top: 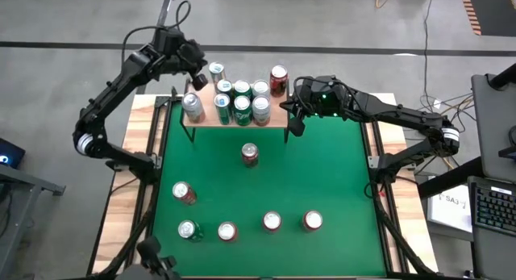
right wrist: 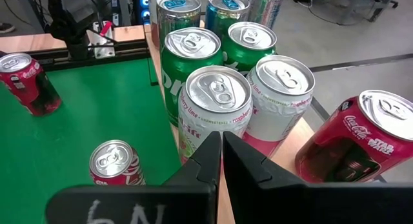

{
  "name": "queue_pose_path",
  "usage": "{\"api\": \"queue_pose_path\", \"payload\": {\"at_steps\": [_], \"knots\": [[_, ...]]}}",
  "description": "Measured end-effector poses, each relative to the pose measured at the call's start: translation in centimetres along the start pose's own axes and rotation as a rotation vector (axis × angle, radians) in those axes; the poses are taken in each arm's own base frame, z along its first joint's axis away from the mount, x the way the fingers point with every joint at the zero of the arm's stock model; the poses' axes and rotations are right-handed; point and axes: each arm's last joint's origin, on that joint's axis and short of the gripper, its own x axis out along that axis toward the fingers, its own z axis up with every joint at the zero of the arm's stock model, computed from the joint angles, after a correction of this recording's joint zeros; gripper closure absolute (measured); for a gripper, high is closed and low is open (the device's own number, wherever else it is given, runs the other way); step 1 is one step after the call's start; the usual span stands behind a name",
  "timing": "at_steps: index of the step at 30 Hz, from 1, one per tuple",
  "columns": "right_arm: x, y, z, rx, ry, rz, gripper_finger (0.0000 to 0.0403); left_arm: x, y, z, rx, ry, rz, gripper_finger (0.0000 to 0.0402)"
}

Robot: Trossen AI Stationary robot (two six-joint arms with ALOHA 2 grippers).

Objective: Place canned beverage on shelf
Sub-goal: Put the orange can on the shelf

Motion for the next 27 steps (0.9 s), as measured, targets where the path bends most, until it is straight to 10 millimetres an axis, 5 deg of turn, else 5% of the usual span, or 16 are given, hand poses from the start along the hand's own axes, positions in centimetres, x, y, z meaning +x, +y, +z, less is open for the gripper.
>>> {"api": "queue_pose_path", "payload": {"at_steps": [10, 27], "knots": [[0.0, 0.0, 0.0, 0.002, 0.0, 0.0, 0.0394, 0.6, 0.2, 0.3, -0.23, 0.019, 0.001, 0.0402], [0.0, 0.0, -0.4, 0.024, 0.037, 0.003, 0.0394, 2.7, 0.2, -0.1, -0.317, 0.07, -0.008, 0.0402]]}}
